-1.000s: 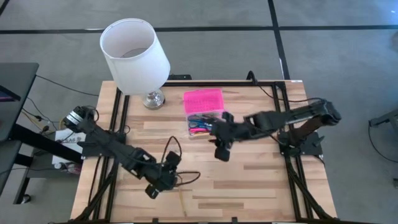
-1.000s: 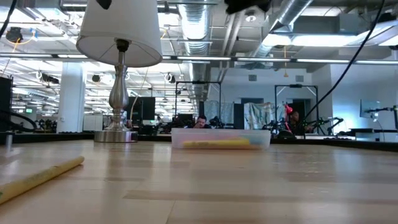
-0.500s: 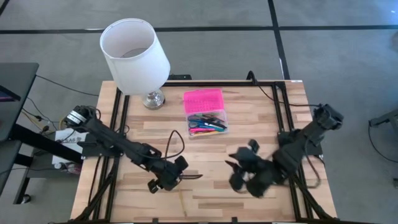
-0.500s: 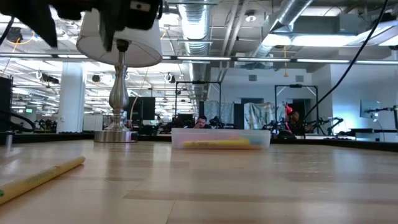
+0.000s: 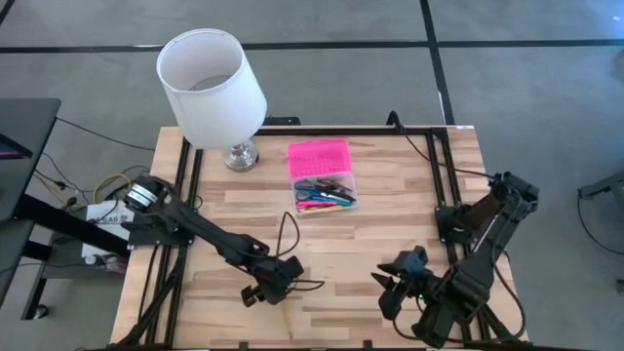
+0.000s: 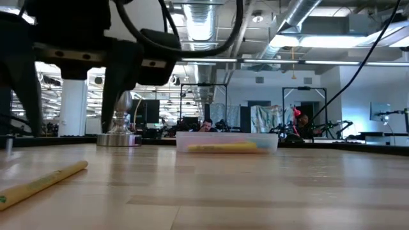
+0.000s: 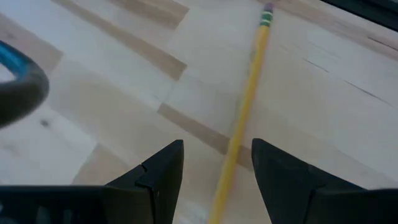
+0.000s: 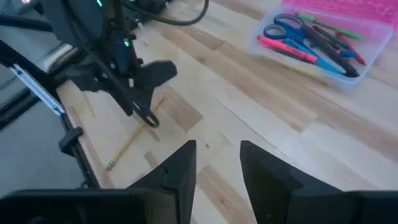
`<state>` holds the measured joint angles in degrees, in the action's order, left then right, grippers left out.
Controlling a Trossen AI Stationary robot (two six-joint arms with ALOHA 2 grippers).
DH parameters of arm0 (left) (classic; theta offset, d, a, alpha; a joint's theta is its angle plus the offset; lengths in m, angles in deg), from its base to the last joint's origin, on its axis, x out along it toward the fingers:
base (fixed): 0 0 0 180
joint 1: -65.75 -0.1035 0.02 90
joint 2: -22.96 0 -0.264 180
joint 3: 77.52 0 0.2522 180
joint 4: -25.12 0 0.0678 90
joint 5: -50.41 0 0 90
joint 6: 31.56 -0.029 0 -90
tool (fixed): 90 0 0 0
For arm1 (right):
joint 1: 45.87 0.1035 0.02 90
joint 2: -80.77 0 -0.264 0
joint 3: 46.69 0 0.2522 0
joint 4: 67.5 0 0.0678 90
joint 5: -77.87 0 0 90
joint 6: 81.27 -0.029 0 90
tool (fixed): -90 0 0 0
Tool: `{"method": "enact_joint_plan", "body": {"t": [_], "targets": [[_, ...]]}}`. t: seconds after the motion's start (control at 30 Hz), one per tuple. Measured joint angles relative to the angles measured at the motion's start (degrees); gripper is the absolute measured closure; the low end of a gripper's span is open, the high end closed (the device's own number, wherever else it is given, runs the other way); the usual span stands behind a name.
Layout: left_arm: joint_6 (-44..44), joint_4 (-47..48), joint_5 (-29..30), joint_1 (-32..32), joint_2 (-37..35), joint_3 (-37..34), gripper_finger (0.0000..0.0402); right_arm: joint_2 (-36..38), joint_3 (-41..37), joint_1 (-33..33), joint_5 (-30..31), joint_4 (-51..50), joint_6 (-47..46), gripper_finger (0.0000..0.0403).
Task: Pick & place school supplies into a supply box
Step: Put the yellow pencil into the pink supply box
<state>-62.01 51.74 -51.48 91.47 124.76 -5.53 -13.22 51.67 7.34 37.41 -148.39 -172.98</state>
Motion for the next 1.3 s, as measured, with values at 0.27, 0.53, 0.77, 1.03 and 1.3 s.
{"method": "enact_joint_plan", "body": {"t": [0.27, 0.53, 0.77, 1.03, 1.3], "targets": [[-4.27, -2.30, -2.28, 0.28, 3.38, 0.49, 0.0217, 0.12, 0.01, 0.57, -0.10, 0.04, -1.34, 0.0285], [-3.26, -2.48, -3.68, 0.90, 8.56, 2.44, 0.0221, 0.12, 0.01, 0.79, -0.13, -0.16, -1.38, 0.0285], [-2.65, 0.29, -1.84, 0.81, 8.52, 3.50, 0.0291, 0.12, 0.01, 1.05, -0.54, -0.25, -1.37, 0.0285], [1.74, 3.13, 1.72, 0.71, 8.64, 3.79, 0.0375, 0.12, 0.01, 1.07, -0.59, -0.27, -1.37, 0.0285], [19.95, 6.03, 9.24, -0.78, 8.57, 3.79, 0.0382, 0.12, 0.01, 1.05, -0.59, -0.27, -1.30, 0.0285]]}}
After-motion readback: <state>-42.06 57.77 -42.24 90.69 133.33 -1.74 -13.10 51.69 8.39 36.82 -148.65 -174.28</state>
